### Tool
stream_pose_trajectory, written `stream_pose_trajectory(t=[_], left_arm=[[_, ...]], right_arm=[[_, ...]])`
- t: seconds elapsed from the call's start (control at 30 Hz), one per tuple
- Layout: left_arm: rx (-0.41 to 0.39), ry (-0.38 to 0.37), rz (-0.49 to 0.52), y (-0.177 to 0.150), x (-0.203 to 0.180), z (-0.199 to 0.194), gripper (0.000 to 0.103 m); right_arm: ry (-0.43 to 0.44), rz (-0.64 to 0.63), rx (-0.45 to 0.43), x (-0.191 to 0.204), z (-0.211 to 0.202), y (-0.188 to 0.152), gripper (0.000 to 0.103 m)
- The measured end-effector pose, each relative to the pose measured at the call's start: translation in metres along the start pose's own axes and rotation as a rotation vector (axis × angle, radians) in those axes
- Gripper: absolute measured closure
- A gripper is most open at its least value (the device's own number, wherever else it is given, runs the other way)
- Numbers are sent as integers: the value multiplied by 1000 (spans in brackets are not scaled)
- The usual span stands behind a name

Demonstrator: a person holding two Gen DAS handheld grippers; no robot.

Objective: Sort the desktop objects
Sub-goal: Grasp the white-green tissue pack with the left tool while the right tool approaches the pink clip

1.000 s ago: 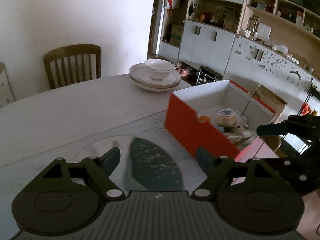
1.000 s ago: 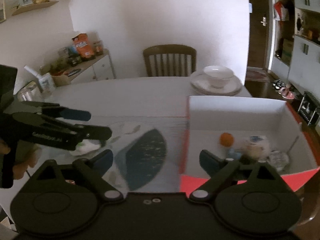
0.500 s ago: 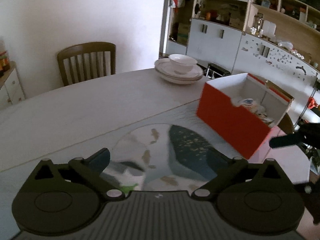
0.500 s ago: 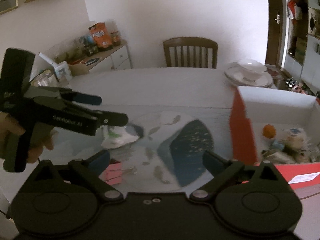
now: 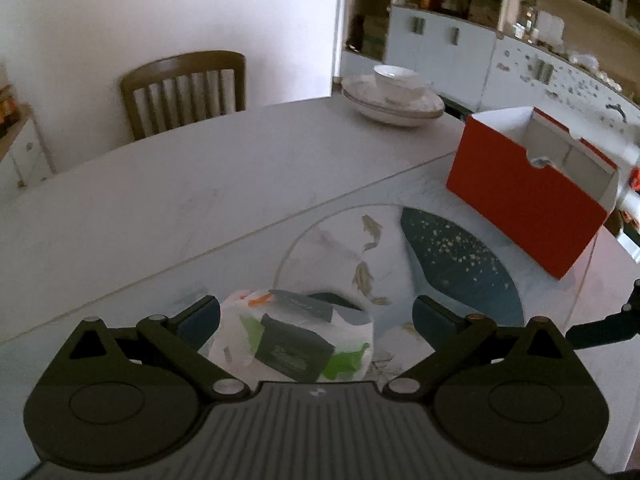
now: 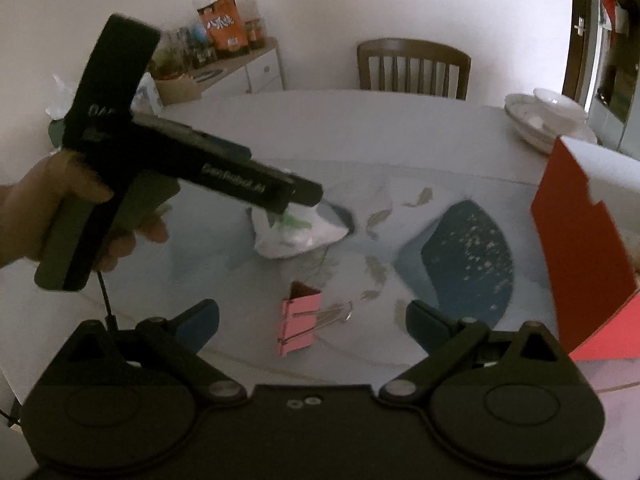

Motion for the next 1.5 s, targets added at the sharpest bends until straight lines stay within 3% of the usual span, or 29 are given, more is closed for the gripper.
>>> stream_pose_trajectory(t=[0.13,0.27,0.47,0.83,1.07,1.33,1.5], left_arm=[[-28,-83,97,0,6,4,0],[-75,-159,265,0,7,0,0],[-27,-298,474,-5,7,14,0],[45,-366,799,-18,3,46,0],[52,-368,807,-24,6,62,0],[47,-341,621,-24,19,70,0],[56,-295,524,-26,20,71,0]], right_arm=[[-12,7,22,4,10,-3,3],[-24,4,39,7,18,-3,4],[-43,12,60,10,29,-3,4],[-75,45,99,10,50,-1,7],[-91,38,131,13,68,-4,13],[-124,12,156,14,82,-9,24],[-141,10,148,10,85,-9,26]])
Point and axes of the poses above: each gripper's, at about its wrist camera, not at the fingertips, and z roughly the way its jaws point, x to its left, y to its top, the point moved 3 cm from there along z, roughly the way its jaws point, and after that the axes turned 14 degrees about z, right-handed, at the moved point
